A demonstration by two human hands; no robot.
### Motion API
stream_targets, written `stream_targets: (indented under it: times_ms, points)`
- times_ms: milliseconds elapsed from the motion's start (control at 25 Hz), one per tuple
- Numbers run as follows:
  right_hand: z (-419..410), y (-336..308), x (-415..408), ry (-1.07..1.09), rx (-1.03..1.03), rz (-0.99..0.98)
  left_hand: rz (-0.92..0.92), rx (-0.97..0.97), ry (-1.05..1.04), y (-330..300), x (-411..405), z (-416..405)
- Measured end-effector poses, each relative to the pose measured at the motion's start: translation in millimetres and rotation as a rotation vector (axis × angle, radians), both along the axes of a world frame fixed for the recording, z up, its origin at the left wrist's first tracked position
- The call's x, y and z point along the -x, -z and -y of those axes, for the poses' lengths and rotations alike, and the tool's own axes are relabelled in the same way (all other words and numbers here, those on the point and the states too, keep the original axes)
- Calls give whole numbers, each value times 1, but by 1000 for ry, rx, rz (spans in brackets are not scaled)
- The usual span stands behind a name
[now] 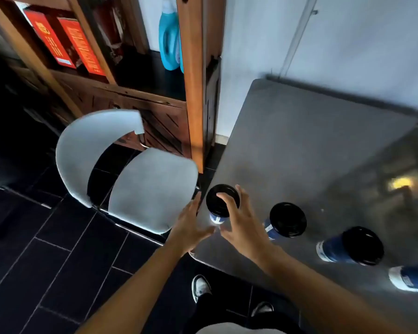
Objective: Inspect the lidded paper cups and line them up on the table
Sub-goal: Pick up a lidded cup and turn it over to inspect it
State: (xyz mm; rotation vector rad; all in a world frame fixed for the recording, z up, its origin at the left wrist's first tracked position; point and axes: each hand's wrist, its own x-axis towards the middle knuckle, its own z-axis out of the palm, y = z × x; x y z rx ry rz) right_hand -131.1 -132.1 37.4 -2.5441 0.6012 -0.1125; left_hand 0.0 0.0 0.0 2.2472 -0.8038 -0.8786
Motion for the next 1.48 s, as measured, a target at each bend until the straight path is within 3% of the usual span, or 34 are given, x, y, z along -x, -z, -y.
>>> stream_targets:
  times_ms: [120, 360, 600, 800, 1040, 1200, 1360, 1480]
  points:
    - [1, 5, -12, 38, -28, -63, -122, 18, -23, 3, -2, 21]
    - [20, 0, -17, 67, -164, 1, -230, 104, -107, 0, -5, 25]
    - [46, -61, -21, 128, -569, -68, -451, 292, -296, -68, 18, 16]
    - [59, -91, -18, 297, -1195, -49, -927, 235, -335, -129, 34, 17]
    - [58, -84, -6, 370, -1288, -39, -1006, 216, -381, -135, 46, 27]
    - [67, -83, 2, 292, -1190, -86, -873, 104, -334, -123, 49, 29]
    - [78, -93, -3, 319, -1146, -107, -420, 43, -90, -115, 51, 32]
    - [71, -97, -17, 277, -880, -122, 20, -25, 48, -116, 53, 39]
